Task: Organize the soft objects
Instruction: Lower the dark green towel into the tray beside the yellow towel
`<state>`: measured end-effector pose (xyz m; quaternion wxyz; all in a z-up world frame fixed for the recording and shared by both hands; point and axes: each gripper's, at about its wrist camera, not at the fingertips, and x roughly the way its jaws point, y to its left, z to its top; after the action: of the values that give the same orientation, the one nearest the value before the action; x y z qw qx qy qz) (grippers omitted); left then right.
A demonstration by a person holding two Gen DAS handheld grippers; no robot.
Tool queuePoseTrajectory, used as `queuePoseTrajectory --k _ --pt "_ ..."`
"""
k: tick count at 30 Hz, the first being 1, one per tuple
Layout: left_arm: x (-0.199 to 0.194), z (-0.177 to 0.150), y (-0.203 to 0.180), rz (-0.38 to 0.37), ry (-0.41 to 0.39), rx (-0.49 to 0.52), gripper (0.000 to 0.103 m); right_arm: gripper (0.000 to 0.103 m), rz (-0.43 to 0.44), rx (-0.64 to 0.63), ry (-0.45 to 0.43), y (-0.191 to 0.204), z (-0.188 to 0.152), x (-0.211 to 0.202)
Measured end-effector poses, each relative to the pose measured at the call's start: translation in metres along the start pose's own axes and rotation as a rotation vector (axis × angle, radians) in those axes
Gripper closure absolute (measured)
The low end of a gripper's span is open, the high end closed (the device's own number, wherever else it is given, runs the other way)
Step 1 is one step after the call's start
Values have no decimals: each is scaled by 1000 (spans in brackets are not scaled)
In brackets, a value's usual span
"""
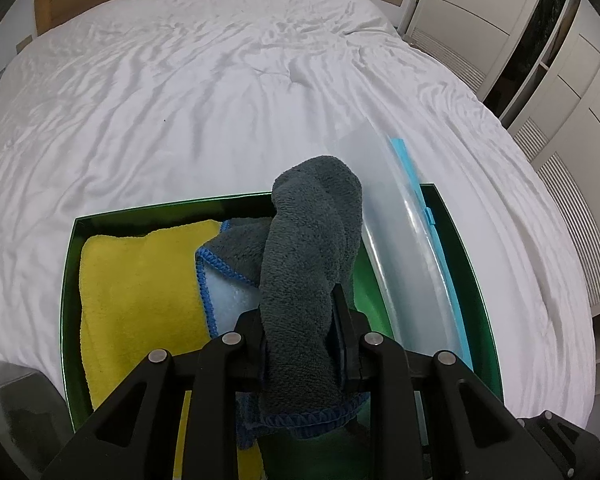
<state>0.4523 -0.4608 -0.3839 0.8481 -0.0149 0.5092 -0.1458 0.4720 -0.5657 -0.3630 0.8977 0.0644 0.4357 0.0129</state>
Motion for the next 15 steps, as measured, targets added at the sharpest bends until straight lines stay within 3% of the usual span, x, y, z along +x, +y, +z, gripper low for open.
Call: queuePoseTrajectory --k 15 --pt "5 -2 -1 18 9 8 81 99 -34 -46 24 2 2 10"
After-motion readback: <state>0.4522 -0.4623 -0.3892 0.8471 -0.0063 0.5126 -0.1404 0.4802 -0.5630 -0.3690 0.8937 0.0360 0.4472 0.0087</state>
